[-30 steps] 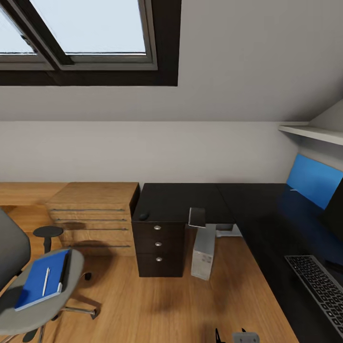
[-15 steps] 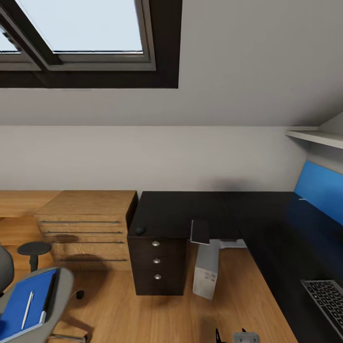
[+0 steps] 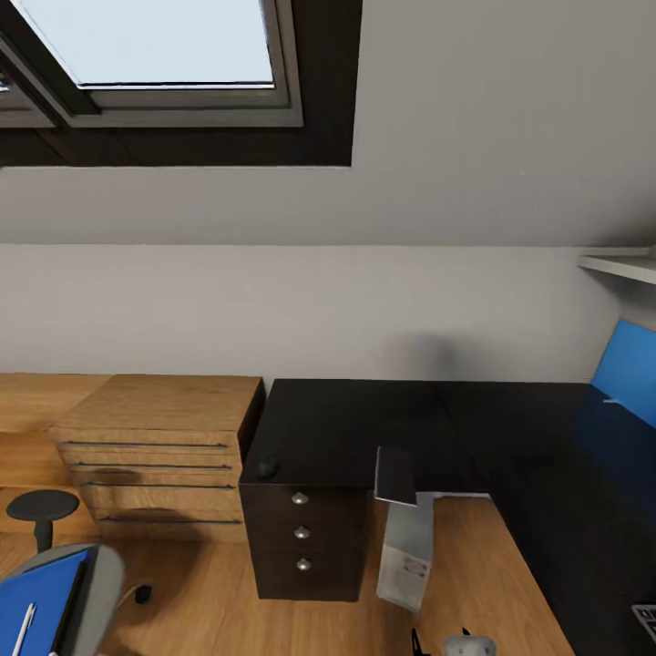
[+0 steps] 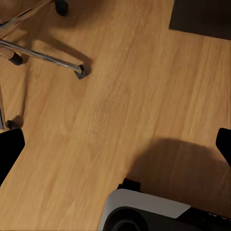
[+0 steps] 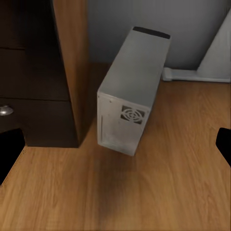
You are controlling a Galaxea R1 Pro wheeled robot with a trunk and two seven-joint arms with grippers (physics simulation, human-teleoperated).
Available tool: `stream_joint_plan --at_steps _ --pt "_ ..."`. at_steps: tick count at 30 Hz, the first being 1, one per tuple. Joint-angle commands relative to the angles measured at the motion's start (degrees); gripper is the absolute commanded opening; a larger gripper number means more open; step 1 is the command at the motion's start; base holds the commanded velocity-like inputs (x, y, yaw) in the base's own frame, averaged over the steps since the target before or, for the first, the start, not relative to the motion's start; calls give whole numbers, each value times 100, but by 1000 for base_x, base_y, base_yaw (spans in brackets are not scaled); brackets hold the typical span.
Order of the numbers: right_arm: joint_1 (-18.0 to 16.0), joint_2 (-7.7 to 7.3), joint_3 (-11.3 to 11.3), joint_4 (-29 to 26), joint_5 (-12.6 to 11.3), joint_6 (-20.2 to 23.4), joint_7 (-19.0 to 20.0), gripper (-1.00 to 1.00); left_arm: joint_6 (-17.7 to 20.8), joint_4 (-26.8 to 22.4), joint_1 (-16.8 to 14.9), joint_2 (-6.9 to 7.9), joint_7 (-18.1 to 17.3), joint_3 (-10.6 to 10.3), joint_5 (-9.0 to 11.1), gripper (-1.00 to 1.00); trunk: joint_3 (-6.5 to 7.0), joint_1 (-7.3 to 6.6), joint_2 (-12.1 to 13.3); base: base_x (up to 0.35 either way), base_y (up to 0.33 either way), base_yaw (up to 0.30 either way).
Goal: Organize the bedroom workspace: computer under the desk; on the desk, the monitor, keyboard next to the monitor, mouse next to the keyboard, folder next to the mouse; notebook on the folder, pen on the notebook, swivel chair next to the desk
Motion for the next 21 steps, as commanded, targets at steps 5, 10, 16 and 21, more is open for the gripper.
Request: stream_joint_plan --at_steps 5,10,16,21 --pt "-9 4 47 12 -4 -16 -51 100 -19 -13 -1 2 44 -49 43 100 -7 5 -6 270 0 245" --pt "-9 4 47 11 -5 -12 -52 100 -52 -12 -1 -6 47 -49 39 100 -7 5 -6 93 0 271" --pt "-11 4 47 11 -5 -16 -52 100 -357 -14 -1 -13 78 -37 35 100 -7 5 -6 14 0 277" --pt "-9 4 47 12 -4 -16 -59 100 -522 -13 -1 -17 87 -33 34 100 -7 5 -6 1 0 278"
